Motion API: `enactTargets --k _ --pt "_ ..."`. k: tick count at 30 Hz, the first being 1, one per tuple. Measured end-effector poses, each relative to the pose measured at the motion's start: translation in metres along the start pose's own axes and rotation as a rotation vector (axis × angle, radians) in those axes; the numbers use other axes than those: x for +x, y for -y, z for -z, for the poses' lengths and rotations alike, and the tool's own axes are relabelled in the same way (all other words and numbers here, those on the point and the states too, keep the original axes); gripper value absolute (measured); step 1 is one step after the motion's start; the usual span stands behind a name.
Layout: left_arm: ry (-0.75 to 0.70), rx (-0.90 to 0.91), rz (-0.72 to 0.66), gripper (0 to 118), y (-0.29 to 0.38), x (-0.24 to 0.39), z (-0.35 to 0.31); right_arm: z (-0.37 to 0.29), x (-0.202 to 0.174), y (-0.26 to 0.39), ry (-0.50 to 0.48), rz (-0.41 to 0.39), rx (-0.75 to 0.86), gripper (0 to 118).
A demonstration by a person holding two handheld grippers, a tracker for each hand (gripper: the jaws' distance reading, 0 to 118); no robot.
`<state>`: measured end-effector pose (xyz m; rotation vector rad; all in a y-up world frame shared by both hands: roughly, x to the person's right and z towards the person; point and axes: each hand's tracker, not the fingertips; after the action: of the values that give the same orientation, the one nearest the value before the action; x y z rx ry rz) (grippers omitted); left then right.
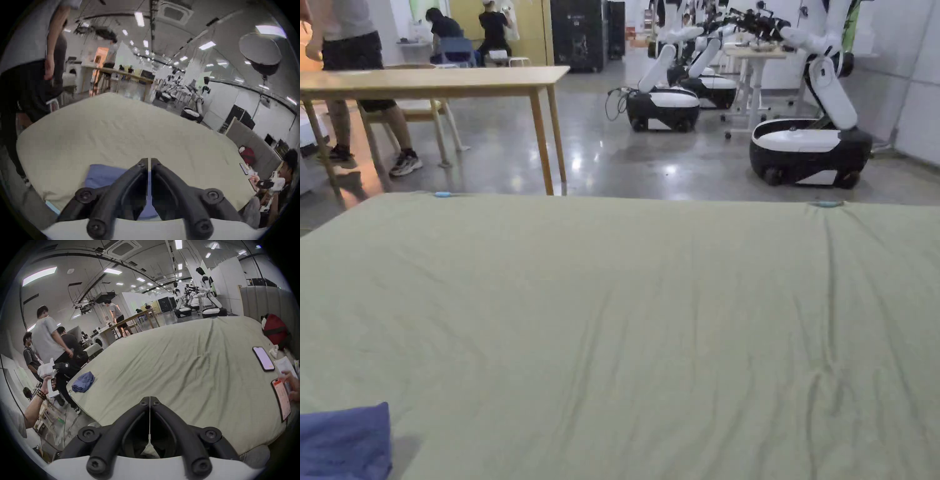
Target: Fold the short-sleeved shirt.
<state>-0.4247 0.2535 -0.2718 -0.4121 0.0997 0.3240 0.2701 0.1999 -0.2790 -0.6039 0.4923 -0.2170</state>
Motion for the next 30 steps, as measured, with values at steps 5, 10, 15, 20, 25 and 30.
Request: enactTargets --k 5,10,15,20,25,30 --pt "0.081 0.09 0.125 0 -0.011 0.132 0.002 -0.007 0.0 -0.053 0.028 -0.089 0.066 1" --pt "0.21 0.165 0.247 0 -0.029 0.264 0.025 -0.007 -0.019 -0.145 0.128 -0.292 0.239 1" --pt "0.236 0.196 0.231 0 -0.049 0.369 0.066 0.021 -0.028 -0.226 0.278 -0.39 0.346 1" --pt "0.123 0.297 0.265 0 -0.067 0.429 0.103 0.055 -0.006 -0.291 0.414 -0.303 0.403 1" --pt "0.023 0.354 0.286 0 -0.079 0.457 0.125 0.068 0.01 -0.316 0.47 -0.288 0.445 1" --pt "0.042 0.348 0.295 0 -0.077 0.465 0.121 0.064 0.007 -0.306 0.454 -0.288 0.485 1"
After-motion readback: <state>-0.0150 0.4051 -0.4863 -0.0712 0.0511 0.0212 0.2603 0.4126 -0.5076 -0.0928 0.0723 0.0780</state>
